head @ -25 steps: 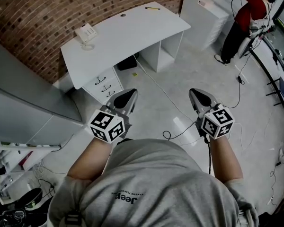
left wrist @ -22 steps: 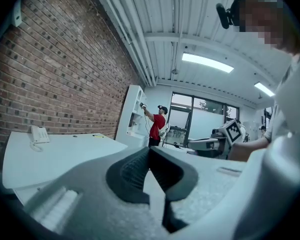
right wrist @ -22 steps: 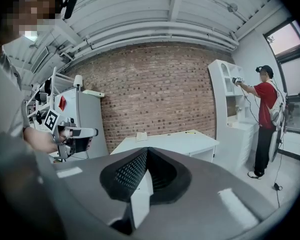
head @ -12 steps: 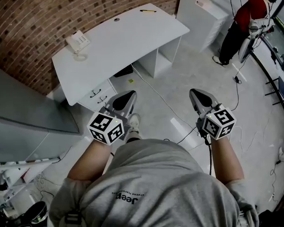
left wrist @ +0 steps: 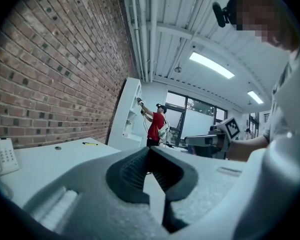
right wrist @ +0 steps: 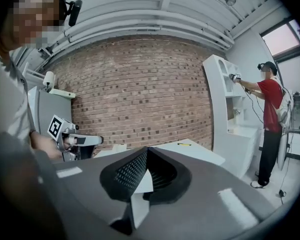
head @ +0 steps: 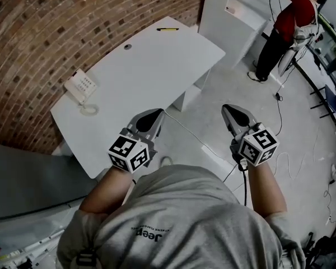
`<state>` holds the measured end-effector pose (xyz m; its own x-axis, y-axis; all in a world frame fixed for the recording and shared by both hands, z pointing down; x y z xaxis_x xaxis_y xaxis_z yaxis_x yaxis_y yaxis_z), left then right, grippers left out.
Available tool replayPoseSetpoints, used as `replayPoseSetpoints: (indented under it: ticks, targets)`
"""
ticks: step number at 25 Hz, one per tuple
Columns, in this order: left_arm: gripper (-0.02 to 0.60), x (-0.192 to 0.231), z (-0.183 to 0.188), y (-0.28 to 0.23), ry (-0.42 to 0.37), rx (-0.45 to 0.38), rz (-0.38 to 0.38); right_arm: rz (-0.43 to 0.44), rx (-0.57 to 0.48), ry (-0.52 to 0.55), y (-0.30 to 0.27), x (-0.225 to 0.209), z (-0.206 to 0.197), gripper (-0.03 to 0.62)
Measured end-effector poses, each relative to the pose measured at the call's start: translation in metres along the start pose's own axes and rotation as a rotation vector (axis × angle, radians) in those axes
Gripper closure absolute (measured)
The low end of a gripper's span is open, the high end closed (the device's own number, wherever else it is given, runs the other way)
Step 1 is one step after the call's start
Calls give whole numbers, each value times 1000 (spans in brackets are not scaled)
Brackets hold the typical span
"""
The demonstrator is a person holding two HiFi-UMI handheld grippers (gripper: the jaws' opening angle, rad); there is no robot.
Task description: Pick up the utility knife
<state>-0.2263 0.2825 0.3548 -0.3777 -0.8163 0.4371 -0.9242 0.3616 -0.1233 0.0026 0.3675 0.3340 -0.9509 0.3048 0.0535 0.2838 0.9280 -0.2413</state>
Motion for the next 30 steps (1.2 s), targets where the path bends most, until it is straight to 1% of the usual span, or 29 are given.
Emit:
replayPoseSetpoints:
  ticks: [3, 6, 10, 14, 18, 22, 25, 28, 30]
  targets:
    - [581, 37, 24, -22, 1, 15, -23, -15, -8, -6, -45, -16, 15, 585]
    - [581, 68, 38, -40, 14, 22, -37, -22, 3, -17, -81, -32, 22, 585]
    - [581, 100, 47, -62, 29, 35, -27, -13, 34, -14, -118, -54, 21, 585]
    - [581, 124, 50, -90, 40, 48, -2, -3, 30, -19, -145, -89, 18, 585]
    - [581, 145, 55, -129, 33, 40, 52, 30, 13, -30, -177, -141, 10, 585]
    - [581, 170, 68, -183, 20, 14, 140, 109, 0, -20, -222, -208, 4, 585]
    - [581, 187, 81, -235, 30, -13, 204, 175, -4, 7, -257, -263, 5, 585]
    - [581, 200, 101, -287, 48, -46, 262, 246, 1, 24, -293, -314, 12, 585]
    - [581, 208, 117, -318, 33, -68, 289, 283, 1, 30, -312, -343, 18, 585]
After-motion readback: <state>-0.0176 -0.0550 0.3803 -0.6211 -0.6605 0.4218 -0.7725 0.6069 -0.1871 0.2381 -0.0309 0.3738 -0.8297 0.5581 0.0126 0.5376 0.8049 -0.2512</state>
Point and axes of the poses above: the fingertips, and each gripper's own axes: y backward along the fingers, x to its left, z out of its top, the point moved 5 cm from there along y, backward along the fingers, and after that the axes turned 11 degrees about y, right-handed, at the moved point
